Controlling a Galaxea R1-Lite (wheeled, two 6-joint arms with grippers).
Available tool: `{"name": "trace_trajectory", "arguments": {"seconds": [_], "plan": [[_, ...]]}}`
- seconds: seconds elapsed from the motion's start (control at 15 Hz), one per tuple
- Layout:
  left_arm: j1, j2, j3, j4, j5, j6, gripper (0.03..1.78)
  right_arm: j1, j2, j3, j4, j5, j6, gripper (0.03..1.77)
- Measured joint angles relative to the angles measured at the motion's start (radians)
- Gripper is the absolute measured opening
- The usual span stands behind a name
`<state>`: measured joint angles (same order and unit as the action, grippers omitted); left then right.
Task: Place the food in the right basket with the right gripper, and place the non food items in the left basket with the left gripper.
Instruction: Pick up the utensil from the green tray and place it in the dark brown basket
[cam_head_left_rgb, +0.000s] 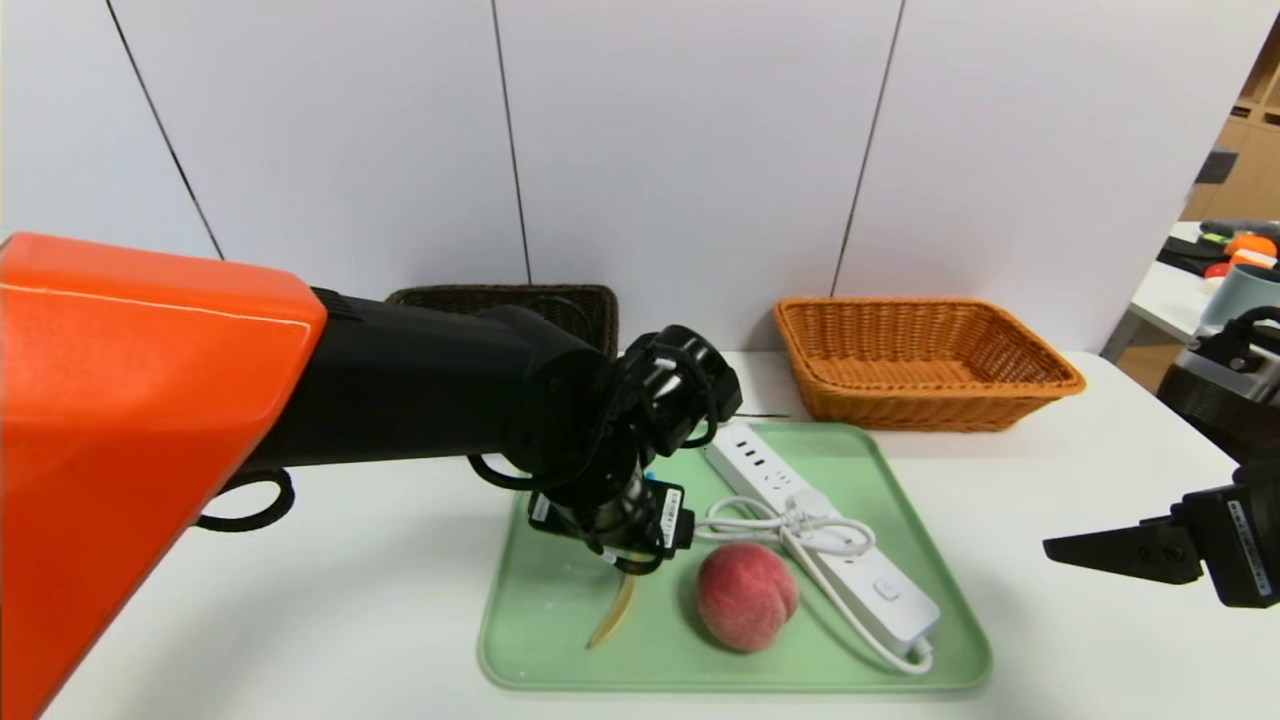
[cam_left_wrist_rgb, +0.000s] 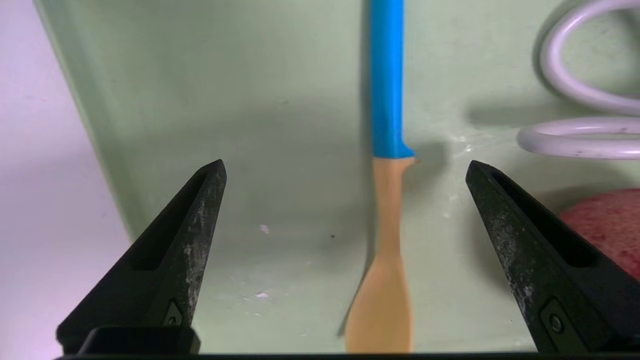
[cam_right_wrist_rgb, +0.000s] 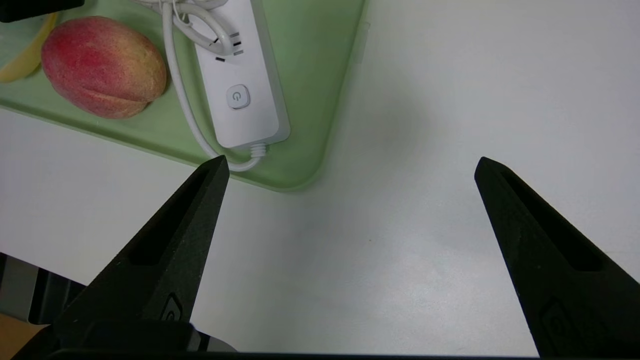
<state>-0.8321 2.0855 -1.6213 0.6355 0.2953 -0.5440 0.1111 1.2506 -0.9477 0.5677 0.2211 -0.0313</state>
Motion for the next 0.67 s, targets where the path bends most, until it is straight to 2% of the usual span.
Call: {"name": "trace_trajectory", "arguments": {"seconds": [0.2, 0.67], "plan": [[0.003, 0.004, -0.005, -0.001, -0.02, -0.027, 1.69, 0.0, 0.0, 0.0, 0.0, 0.0, 0.0, 1.7], [0.009, 0.031, -0.003, -0.002, -0.021, -0.032, 1.69, 0.0, -0.002, 0.003, 0.0, 0.0, 0.0, 1.7]]}}
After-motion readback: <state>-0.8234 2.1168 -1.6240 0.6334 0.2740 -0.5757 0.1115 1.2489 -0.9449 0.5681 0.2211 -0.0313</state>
